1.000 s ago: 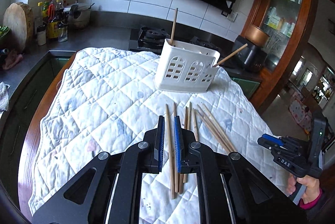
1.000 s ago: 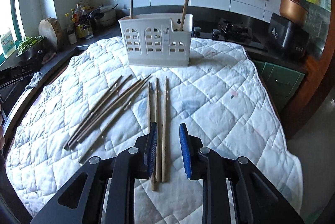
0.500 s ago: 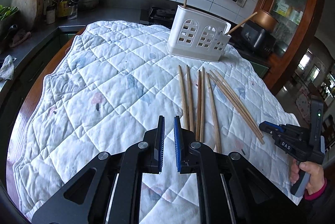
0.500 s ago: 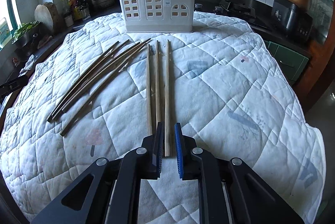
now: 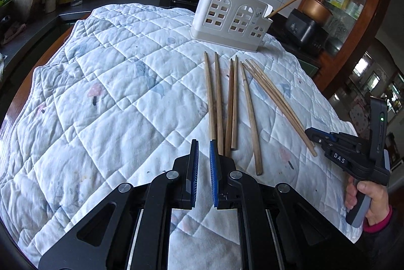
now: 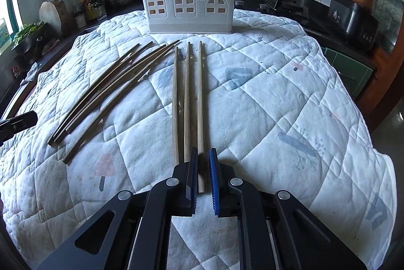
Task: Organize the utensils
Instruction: 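Close the left tool on another chopstick while the right tool grasps a chopstick too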
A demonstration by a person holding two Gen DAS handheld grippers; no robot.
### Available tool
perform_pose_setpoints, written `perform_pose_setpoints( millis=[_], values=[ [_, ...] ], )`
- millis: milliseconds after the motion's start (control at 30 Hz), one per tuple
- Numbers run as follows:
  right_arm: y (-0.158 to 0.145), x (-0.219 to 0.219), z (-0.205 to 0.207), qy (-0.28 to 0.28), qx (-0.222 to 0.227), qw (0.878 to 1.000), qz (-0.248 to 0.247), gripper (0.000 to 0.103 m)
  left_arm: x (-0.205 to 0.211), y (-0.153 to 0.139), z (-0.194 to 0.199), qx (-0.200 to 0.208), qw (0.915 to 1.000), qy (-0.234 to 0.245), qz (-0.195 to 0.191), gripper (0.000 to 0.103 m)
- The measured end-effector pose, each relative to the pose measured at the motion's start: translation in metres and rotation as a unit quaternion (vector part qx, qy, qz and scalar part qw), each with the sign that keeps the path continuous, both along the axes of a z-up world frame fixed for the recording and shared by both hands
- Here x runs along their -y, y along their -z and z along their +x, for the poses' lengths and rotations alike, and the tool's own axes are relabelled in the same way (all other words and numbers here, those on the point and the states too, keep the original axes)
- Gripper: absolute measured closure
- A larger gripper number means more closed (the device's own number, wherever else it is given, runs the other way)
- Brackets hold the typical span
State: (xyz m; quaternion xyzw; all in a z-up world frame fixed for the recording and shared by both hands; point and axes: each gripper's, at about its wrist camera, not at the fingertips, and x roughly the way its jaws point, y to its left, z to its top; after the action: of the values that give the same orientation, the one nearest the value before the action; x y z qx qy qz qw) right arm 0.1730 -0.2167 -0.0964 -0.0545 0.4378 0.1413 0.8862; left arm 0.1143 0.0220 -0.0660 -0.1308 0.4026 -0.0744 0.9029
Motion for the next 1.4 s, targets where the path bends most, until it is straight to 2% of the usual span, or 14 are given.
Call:
perform_pose_setpoints(
  millis=[133, 500, 967, 1400],
  values=[
    [0.001, 0.002, 0.0, 0.0, 0.0, 1.0, 0.005, 0.095, 0.01, 0.004, 0.011, -0.006, 1.0, 0.006, 0.002, 0.094],
    [0.001, 0.002, 0.0, -0.002, 0.0, 1.0, 0.009, 0.095, 0.018, 0.02, 0.038, -0.023, 0.9996, -0.018, -0.007, 0.094],
    [0.002, 0.003, 0.0, -0.001, 0.001, 1.0, 0.013, 0.095, 0.019, 0.029, 0.046, -0.033, 0.9985, -0.043, -0.008, 0.092],
    [0.002, 0.005, -0.001, 0.0, 0.001, 1.0, 0.016, 0.095, 0.031, 0.028, 0.047, -0.025, 0.9975, -0.054, 0.038, 0.095]
  ],
)
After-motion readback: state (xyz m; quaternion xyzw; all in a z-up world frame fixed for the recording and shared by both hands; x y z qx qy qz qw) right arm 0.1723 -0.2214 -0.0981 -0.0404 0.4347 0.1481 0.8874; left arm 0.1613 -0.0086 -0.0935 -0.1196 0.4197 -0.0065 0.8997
